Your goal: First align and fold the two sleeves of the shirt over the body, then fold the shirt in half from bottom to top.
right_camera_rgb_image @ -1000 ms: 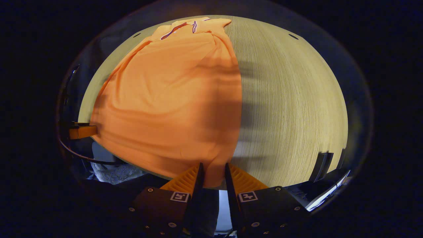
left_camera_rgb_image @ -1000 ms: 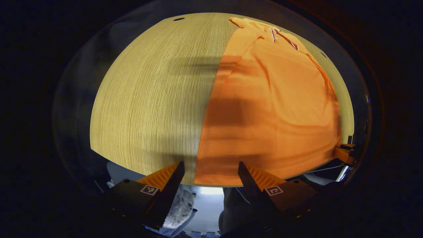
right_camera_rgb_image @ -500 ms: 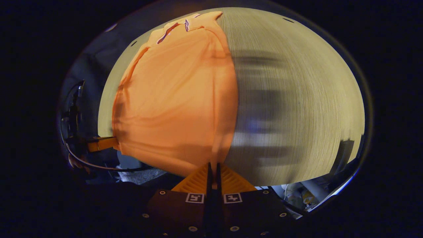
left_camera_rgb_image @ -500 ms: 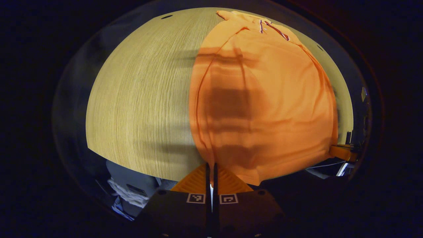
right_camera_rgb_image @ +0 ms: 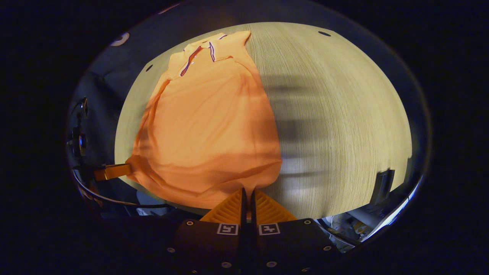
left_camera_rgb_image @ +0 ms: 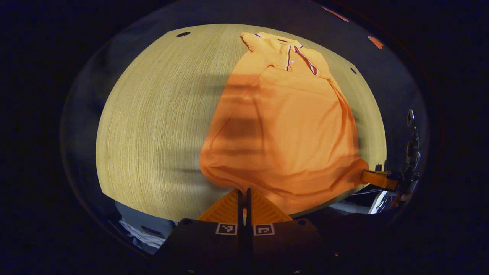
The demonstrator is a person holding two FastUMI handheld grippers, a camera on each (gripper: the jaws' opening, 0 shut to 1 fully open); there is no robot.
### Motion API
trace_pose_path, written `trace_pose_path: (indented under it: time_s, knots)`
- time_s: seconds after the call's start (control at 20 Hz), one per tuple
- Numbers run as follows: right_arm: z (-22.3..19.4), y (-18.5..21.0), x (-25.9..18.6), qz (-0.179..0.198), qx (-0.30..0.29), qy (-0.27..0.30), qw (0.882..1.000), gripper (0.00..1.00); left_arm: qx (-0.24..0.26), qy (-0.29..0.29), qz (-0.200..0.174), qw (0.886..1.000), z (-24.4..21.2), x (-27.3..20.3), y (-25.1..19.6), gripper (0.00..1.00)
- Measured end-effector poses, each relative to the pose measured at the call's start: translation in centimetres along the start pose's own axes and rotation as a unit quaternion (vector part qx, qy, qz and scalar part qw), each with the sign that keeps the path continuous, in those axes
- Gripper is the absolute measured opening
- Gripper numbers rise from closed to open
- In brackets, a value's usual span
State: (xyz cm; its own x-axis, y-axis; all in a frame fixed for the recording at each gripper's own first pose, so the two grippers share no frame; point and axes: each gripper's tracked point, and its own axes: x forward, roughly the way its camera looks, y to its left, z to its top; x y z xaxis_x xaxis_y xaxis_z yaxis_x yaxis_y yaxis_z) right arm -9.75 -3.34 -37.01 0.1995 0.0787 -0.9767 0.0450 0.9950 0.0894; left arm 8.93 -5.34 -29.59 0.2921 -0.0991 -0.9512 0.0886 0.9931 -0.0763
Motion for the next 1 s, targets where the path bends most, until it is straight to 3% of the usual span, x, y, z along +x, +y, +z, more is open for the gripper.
trace_pose_path:
  time_s: [0.2,0.25,0.4,0.5,0.65,0.7,0.75,0.8,0.85,0.9,0.95,1.0]
  knots:
    - [1.9,-0.2,-1.2,-0.03,0.04,-0.026,0.998,0.05,-0.015,-0.003,-0.031,0.999,1.6,-1.1,2.6,0.01]
    - [2.9,-0.2,-2.2,-0.049,0.038,-0.042,0.997,0.05,0.0,-0.012,-0.027,1.0,2.8,-1.5,3.7,0.01]
    - [2.9,0.4,-1.8,-0.06,0.047,-0.042,0.996,0.05,0.025,-0.012,-0.04,0.999,4.2,-1.2,3.9,0.01]
    - [0.3,0.6,-0.8,-0.076,0.046,-0.016,0.996,0.05,0.047,-0.002,-0.047,0.998,3.8,-0.7,3.5,0.01]
    - [-2.6,0.8,1.8,-0.067,0.08,0.011,0.994,0.05,0.049,0.003,-0.046,0.998,3.3,-0.3,3.7,0.01]
    - [-2.6,0.8,1.2,-0.066,0.092,0.008,0.993,0.16,0.045,0.005,-0.044,0.998,3.2,-0.2,3.9,0.01]
    - [-2.7,0.8,1.6,-0.063,0.096,0.006,0.993,0.19,0.042,0.006,-0.043,0.998,3.1,-0.2,4.0,0.01]
    - [-2.7,0.3,2.2,-0.073,0.09,0.004,0.993,0.51,0.038,0.008,-0.039,0.998,2.8,-0.1,4.1,0.01]
    - [-2.6,-0.1,2.6,-0.084,0.066,0.002,0.994,0.61,0.033,0.011,-0.035,0.999,2.5,0.1,4.3,0.01]
    - [-3.9,1.3,3.6,-0.064,0.057,0.026,0.996,0.71,0.028,0.019,-0.03,0.999,1.8,0.3,4.4,0.01]
    - [-4.8,2.4,4.2,-0.054,0.053,0.045,0.996,0.75,0.027,0.022,-0.026,0.999,1.5,0.4,4.6,0.01]
    - [-4.0,2.6,5.1,-0.063,0.032,0.021,0.997,0.76,0.023,0.026,-0.023,0.999,1.2,0.6,4.6,0.01]
